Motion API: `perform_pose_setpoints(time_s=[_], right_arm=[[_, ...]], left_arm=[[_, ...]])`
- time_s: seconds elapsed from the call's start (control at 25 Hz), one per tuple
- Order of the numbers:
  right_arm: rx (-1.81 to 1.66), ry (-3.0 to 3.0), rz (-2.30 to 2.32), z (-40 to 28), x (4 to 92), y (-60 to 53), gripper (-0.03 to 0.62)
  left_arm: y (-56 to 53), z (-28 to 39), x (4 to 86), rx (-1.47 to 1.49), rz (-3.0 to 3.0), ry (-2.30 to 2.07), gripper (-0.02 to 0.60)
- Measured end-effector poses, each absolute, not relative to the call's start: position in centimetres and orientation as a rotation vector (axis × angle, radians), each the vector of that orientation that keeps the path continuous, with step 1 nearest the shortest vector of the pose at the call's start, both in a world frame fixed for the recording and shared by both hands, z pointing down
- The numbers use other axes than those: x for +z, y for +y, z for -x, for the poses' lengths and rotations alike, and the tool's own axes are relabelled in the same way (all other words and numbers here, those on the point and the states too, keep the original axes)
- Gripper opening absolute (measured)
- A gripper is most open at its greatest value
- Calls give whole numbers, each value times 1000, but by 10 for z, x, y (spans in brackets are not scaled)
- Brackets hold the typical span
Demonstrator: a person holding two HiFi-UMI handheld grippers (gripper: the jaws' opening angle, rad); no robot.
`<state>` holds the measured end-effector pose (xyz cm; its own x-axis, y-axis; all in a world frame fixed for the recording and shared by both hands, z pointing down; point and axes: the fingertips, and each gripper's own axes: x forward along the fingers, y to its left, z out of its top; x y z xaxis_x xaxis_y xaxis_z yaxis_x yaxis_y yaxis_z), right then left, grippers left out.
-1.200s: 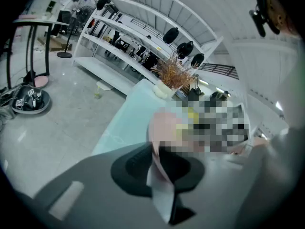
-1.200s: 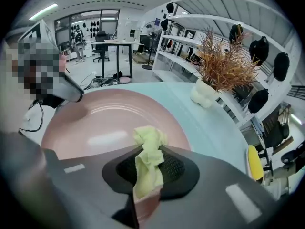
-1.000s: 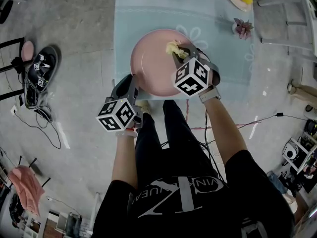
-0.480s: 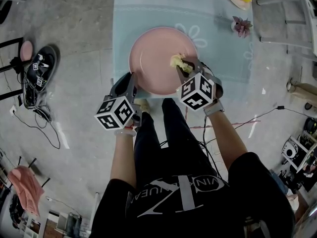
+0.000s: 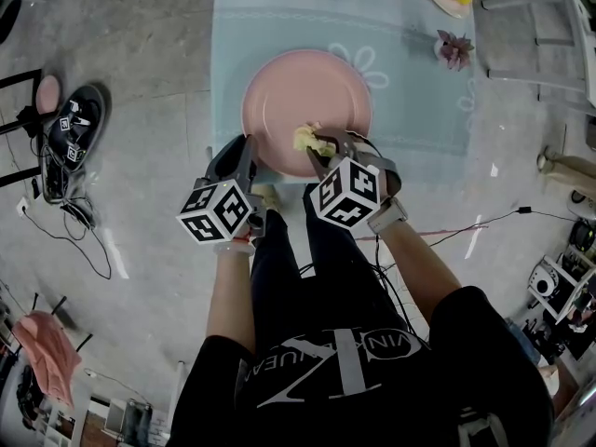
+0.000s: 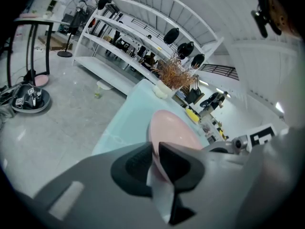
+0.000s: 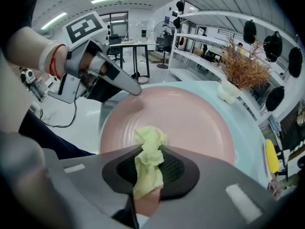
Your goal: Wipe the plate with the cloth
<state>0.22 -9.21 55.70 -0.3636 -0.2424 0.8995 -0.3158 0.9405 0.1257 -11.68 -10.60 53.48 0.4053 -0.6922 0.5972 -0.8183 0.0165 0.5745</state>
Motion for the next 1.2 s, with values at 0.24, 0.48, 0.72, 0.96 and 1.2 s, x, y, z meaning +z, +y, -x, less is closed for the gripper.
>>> perform_pose_setpoints(time_s=[0.24, 0.48, 0.72, 0.96, 1.2], right_arm=[[53, -2017, -342, 31, 558, -98, 81], [22, -2058, -347, 53, 557, -131, 81], [16, -2067, -416, 53, 557, -171, 81], [34, -2040, -501, 30, 557, -194, 81], [44, -2003, -563, 3, 556, -198, 80]], left_arm=[[-106, 116, 535, 164, -1714, -1328, 0], [-108, 116, 536, 158, -1711, -1330, 0], [-108, 118, 537, 154, -1708, -1333, 0], [-107, 117, 537, 153, -1706, -1334, 0], [-107, 118, 537, 151, -1701, -1333, 0]])
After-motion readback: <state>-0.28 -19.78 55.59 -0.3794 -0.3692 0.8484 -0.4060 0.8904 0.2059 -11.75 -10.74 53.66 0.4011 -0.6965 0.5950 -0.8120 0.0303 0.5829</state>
